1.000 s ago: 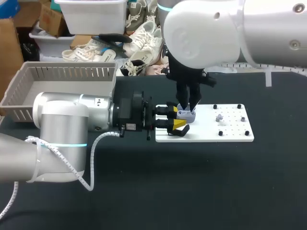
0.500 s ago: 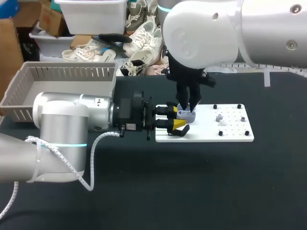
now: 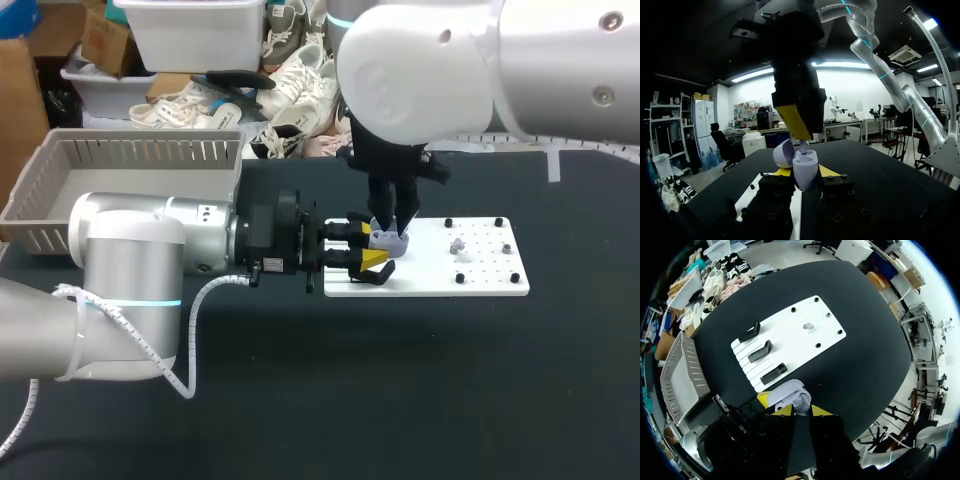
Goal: Pick up each earbud case from the left stands, insert the matching earbuds, close the lid, and place the case in the box.
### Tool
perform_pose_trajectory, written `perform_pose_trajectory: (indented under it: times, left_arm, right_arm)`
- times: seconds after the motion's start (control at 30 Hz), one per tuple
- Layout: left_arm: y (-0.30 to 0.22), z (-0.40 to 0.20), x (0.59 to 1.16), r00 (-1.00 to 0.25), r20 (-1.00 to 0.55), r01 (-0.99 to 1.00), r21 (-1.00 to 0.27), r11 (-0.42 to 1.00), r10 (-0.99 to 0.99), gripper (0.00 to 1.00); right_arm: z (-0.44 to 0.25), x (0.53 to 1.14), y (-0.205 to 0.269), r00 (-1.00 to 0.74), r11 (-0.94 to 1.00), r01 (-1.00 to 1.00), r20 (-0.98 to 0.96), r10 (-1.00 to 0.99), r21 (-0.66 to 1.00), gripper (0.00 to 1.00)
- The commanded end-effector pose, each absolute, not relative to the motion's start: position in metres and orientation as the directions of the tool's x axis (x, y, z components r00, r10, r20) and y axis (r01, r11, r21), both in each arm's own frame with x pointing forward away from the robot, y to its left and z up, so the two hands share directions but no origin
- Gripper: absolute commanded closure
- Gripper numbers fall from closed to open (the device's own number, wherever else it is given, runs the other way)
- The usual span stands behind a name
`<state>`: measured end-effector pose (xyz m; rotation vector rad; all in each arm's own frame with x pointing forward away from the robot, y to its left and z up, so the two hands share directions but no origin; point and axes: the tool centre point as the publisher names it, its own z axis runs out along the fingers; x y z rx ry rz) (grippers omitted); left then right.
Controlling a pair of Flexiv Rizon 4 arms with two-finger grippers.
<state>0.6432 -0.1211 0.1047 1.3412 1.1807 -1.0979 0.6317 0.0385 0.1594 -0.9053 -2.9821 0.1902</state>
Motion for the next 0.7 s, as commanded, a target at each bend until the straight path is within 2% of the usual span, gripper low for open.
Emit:
perform_pose_trajectory:
  times: [0.03, 0.57, 0.63, 0.7]
  left_arm:
    - [-0.1206, 0.1042, 0.6436, 0.113, -0.990, 0.994, 0.111, -0.025, 0.086, 1.00]
    - [-0.1206, 0.1042, 0.6436, 0.113, -0.990, 0.994, 0.111, -0.025, 0.086, 1.00]
    - [-0.1206, 0.1042, 0.6436, 0.113, -0.990, 0.994, 0.111, -0.025, 0.086, 1.00]
    - [-0.1206, 0.1042, 0.6436, 0.113, -0.990, 0.994, 0.111, -0.025, 0.086, 1.00]
  right_arm:
    - [0.1577, 0.6318, 0.0390, -0.831, 0.823, 0.553, -0.017, 0.556, -0.131, 1.00]
    - [0.1506, 0.6323, 0.0387, -0.836, 0.827, 0.545, -0.011, 0.549, -0.142, 1.00]
    - [0.1500, 0.6324, 0.0384, -0.835, 0.826, 0.545, -0.011, 0.550, -0.143, 0.91]
    - [0.1497, 0.6324, 0.0383, -0.835, 0.825, 0.546, -0.010, 0.550, -0.144, 0.87]
